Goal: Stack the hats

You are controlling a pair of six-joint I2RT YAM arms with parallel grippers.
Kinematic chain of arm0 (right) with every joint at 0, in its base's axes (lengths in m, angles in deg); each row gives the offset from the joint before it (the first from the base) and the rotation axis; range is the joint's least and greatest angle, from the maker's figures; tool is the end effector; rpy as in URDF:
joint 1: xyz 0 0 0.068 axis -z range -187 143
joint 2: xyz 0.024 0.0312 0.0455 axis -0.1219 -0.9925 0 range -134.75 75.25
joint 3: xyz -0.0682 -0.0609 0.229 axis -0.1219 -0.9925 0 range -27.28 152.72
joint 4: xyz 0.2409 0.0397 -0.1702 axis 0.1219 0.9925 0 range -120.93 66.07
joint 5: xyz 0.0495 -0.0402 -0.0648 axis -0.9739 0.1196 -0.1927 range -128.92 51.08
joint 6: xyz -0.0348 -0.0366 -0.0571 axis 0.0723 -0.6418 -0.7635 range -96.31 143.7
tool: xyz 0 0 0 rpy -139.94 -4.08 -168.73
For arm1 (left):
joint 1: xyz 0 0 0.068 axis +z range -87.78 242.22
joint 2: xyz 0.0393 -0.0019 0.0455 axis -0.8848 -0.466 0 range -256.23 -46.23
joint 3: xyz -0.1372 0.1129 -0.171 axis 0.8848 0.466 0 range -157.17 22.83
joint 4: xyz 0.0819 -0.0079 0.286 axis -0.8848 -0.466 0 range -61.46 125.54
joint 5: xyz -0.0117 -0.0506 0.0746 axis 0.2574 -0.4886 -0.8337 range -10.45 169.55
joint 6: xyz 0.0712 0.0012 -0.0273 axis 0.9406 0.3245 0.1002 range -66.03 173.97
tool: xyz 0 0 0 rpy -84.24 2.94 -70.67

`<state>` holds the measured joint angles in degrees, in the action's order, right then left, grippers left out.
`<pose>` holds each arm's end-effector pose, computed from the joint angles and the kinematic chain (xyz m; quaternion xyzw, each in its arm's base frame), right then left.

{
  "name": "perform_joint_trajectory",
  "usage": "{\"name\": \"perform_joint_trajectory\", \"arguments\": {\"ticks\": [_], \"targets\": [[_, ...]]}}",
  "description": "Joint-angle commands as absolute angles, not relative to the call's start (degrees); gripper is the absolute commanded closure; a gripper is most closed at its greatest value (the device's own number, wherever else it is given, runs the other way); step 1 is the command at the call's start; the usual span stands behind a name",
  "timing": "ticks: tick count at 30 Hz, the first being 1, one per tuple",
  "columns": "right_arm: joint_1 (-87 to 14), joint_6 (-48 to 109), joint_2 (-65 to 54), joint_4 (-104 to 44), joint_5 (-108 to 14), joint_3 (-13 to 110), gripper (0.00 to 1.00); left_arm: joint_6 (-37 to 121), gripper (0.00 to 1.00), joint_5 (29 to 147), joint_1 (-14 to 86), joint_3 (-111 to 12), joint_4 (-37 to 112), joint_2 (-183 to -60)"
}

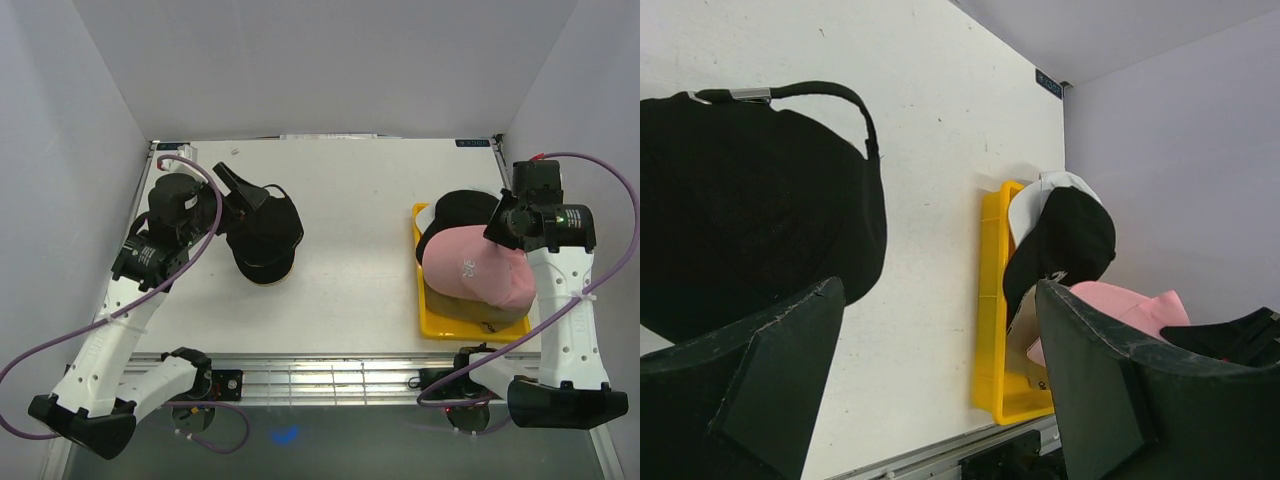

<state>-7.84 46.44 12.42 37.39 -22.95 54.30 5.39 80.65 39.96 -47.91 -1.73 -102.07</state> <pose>0.2493 -0.0141 0.3685 0.2237 0.9032 -0.0577 0.3617 0.2526 -0.1048 0.3876 -0.1838 0.8102 -0.3290 0.4489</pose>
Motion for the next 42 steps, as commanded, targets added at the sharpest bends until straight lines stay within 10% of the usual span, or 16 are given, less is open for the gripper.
{"name": "perform_joint_trajectory", "arguments": {"ticks": [1, 27, 42], "targets": [[-7.7, 44.1, 11.4, 38.2, -29.3, 59.2, 0.92, 6.0, 0.12, 82.1, 39.8, -47.5, -1.1, -101.8], [-8.7, 42.9, -2.0, 39.6, -50.0, 82.6, 0.92, 10.0, 0.09, 104.8, 37.8, -48.4, 14.0, -109.3], [-25.8, 49.0, -19.0, 37.4, -54.5, 101.8, 0.92, 10.5, 0.07, 106.2, 36.4, -47.7, 15.2, -113.7]]}}
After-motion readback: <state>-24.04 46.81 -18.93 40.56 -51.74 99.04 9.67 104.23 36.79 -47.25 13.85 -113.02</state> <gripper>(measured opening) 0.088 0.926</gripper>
